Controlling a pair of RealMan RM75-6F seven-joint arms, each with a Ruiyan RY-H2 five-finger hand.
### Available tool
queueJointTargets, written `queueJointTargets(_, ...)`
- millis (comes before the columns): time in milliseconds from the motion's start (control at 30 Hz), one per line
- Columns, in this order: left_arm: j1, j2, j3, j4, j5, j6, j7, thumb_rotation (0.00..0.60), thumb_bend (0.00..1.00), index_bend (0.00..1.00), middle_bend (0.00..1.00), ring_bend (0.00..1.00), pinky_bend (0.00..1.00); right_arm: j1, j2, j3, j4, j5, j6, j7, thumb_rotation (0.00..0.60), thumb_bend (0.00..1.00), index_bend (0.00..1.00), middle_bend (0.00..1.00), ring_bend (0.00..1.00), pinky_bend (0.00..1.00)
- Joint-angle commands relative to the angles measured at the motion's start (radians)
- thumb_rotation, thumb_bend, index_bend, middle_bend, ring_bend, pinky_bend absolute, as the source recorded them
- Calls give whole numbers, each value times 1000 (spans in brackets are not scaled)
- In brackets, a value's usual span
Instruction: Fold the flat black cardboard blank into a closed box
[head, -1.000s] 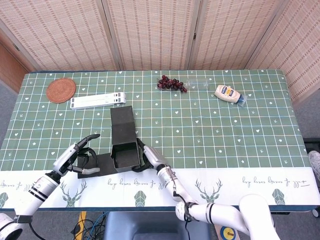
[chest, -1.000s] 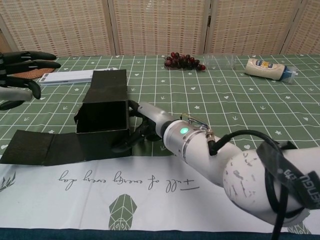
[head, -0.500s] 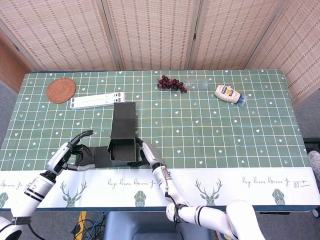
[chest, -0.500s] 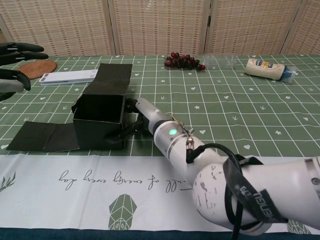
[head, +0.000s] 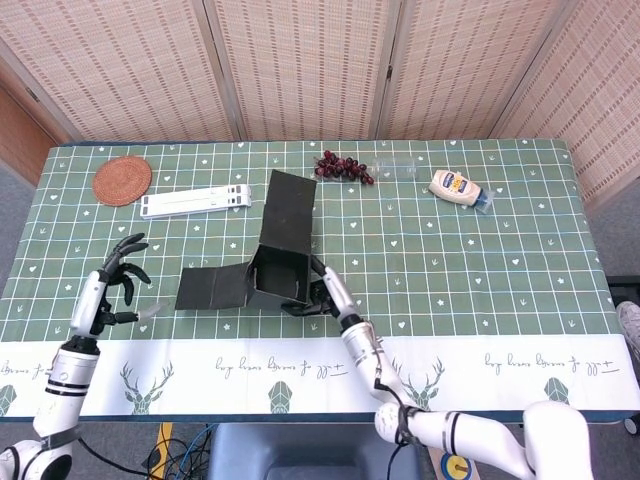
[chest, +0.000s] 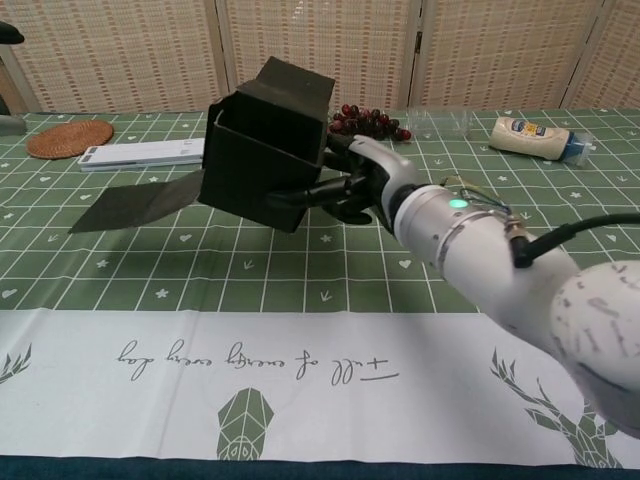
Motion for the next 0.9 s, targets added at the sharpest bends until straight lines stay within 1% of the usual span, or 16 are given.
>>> queueJointTargets(33, 35, -66, -40, 70, -23, 65, 50, 600, 112, 217, 140, 495, 773, -71, 82, -4, -91, -25, 15, 75, 600, 370, 356, 426, 837, 1000)
queueJointTargets(100, 45, -89, -43, 109, -24, 76, 64, 600, 113, 211, 139, 501, 775, -101, 113, -3, -137, -52, 30, 124, 600, 371, 356, 429, 837, 1000)
queueJointTargets(300, 60, -150, -60, 213, -31, 94, 64, 600, 112, 163, 139, 502, 775, -156, 158, -8, -214, -130, 75, 234, 600, 371, 356, 433, 837, 1000)
queueJointTargets(467, 61, -191, -80, 273, -62, 63, 56, 600, 112, 126, 139, 502, 775, -185, 184, -19, -264, -191, 98, 328, 600, 371, 356, 437, 836, 1000)
queueJointTargets(600, 58, -217, -86, 281, -82, 23, 48, 600, 113, 113, 139, 501, 776, -194, 188, -42, -277, -237, 115, 369, 600, 371, 357, 438, 837, 1000)
queueJointTargets(733, 41, -249, -93, 273, -73, 3, 46, 600, 112, 107, 139, 501, 777, -191, 175, -66, -272, -263, 123, 388, 600, 371, 359, 440, 837, 1000)
queueJointTargets(900, 13, -282, -111, 230, -48, 1, 33, 600, 112, 107, 139, 502, 779, -182, 143, -90, -251, -277, 135, 396, 600, 370, 359, 440, 837, 1000)
